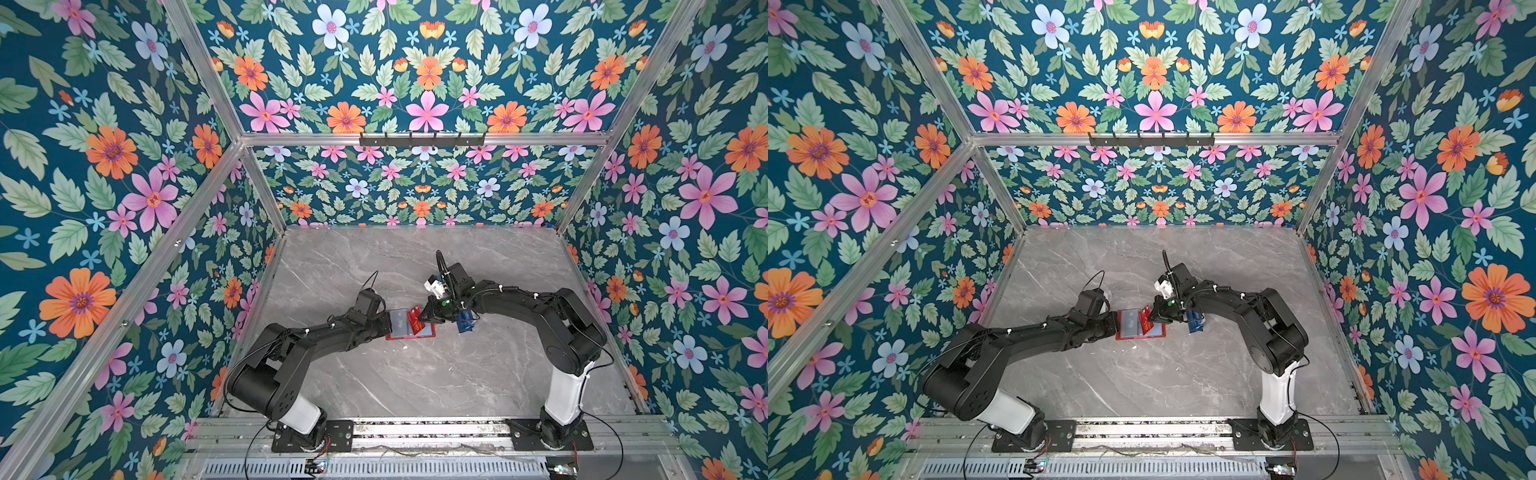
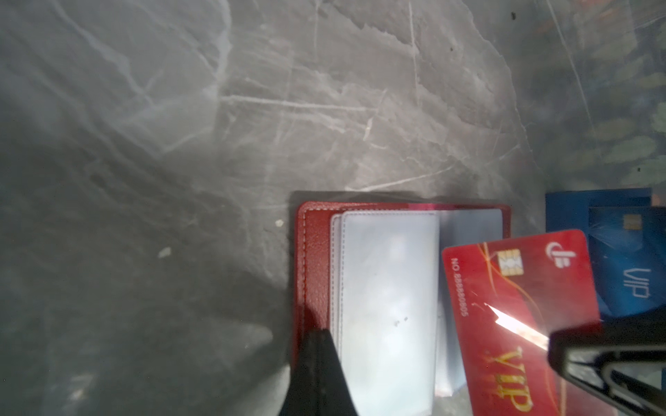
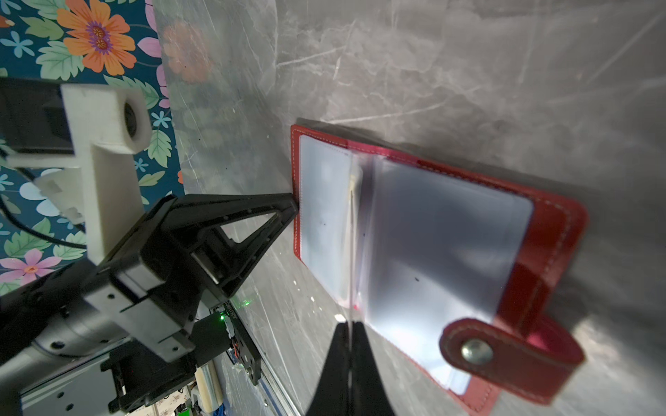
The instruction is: Put the credit cards into the card holder
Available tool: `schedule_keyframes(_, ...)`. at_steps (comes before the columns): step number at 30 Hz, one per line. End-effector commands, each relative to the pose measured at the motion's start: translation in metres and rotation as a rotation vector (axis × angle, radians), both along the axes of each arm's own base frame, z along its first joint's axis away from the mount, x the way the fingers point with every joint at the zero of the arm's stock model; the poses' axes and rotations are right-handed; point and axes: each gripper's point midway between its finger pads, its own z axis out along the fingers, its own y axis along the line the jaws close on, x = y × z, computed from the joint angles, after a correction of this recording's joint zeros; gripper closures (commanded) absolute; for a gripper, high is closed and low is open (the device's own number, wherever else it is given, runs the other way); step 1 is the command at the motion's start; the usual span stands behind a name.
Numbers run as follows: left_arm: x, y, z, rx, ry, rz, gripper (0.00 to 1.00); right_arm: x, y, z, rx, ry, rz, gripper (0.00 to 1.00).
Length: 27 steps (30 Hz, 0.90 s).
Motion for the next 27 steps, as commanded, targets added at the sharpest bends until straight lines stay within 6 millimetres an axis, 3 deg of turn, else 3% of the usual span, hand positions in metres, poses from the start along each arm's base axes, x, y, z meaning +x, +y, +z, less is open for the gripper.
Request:
schedule_keyframes(1,-0.002,0.001,-0.001,0.005,0.013,0.005,0.97,0.000,0.005,0.001,0.018,0.006,0.009,1.00)
schedule_keyframes(27,-0.007,0.007,-0.012,0.068,0.038,0.005,0.98,0.003,0.012,-0.003,0.048,-0.005,0.024,1.00)
